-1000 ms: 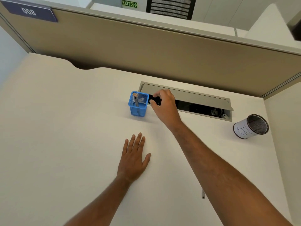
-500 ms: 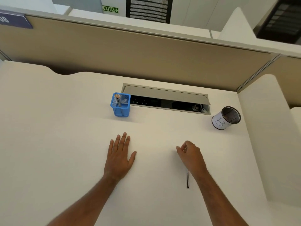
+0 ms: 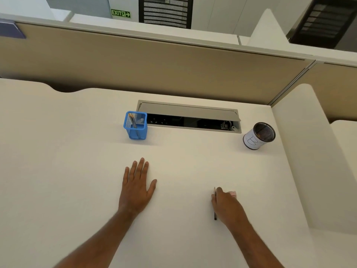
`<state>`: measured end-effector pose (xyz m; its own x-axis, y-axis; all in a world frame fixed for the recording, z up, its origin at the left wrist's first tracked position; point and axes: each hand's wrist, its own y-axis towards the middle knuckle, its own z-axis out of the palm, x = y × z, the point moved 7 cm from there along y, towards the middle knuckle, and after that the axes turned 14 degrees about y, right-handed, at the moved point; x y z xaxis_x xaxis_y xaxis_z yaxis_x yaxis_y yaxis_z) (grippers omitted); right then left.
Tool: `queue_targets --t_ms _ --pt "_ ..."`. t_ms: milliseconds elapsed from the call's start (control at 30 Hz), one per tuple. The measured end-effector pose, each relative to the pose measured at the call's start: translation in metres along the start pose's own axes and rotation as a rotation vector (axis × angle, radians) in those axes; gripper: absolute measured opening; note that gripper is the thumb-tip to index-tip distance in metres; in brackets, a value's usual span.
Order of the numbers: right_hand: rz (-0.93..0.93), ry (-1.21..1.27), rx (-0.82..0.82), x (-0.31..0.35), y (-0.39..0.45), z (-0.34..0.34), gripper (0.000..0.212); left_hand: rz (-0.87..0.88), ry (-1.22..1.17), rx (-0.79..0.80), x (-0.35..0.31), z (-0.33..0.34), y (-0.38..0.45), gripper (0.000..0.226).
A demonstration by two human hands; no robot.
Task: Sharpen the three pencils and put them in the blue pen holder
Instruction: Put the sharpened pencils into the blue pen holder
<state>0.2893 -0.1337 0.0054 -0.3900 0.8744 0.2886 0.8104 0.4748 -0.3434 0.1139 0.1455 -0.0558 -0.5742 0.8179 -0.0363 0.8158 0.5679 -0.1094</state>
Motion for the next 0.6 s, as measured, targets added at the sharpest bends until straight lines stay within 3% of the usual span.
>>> queue_targets --t_ms 133,267,467,600 --pt "0.037 0.107 0.121 0.008 0.003 0.006 0.025 0.002 0.005 -0.003 -0.001 -0.001 -0.001 0.077" --pt "0.048 0.411 0.122 0.041 0.02 -0.007 0.024 0.001 0.014 -0.009 -0.001 -0.001 0.0 0.076" --pt "-0.219 0.632 0.124 0.148 0.058 -0.043 0.009 0.008 -0.002 -0.01 -0.002 -0.004 0.0 0.075" --pt "-0.365 0.732 0.033 0.213 0.093 -0.075 0.005 0.004 -0.006 -0.003 -0.002 -0.005 -0.001 0.075"
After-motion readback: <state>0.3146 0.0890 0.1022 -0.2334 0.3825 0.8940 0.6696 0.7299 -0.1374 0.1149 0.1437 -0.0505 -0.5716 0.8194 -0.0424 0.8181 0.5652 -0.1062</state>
